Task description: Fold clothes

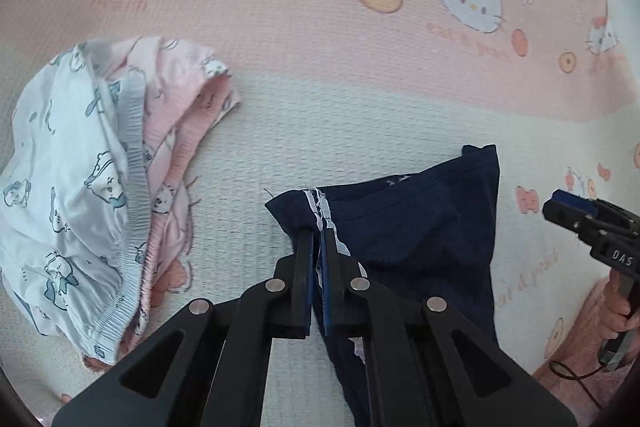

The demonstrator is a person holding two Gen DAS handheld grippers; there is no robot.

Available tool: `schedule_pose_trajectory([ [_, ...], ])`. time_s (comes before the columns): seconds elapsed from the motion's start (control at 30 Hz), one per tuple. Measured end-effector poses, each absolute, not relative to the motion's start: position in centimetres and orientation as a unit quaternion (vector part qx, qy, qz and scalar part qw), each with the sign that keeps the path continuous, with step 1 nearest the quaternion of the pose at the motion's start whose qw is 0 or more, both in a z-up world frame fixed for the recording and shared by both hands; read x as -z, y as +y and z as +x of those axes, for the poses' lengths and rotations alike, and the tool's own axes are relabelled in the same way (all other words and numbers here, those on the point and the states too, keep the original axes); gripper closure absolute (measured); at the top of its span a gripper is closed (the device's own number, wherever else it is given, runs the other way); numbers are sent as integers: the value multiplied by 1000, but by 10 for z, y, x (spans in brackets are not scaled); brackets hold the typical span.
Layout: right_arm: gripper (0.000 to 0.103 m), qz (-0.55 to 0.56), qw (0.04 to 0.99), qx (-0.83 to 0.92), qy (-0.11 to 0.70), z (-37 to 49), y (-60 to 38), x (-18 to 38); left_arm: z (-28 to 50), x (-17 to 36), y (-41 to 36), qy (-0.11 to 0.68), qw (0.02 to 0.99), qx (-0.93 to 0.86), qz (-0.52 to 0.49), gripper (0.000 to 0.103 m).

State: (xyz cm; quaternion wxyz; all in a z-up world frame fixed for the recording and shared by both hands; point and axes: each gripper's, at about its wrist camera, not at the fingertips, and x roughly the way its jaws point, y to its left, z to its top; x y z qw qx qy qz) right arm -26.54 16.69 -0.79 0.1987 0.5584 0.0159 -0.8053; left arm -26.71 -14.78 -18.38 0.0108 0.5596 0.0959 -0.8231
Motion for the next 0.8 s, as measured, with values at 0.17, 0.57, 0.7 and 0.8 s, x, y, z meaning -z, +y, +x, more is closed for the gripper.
schedule_pose_trajectory([
  [0.17, 56, 571, 208, 793, 38, -283, 140, 23, -275, 198, -155, 113, 14, 822, 558, 99],
  [0.57, 56, 595, 153, 788, 33, -296, 148, 61, -279, 213, -165, 119, 12, 806, 579, 96],
  [0.7, 56, 594, 164, 787, -8, -296, 167, 52, -278, 205, -171, 143, 10, 811, 568, 93],
  [0.8, 55, 574, 188, 796, -13, -294, 167, 39, -272, 194, -171, 134, 14, 825, 549, 93],
])
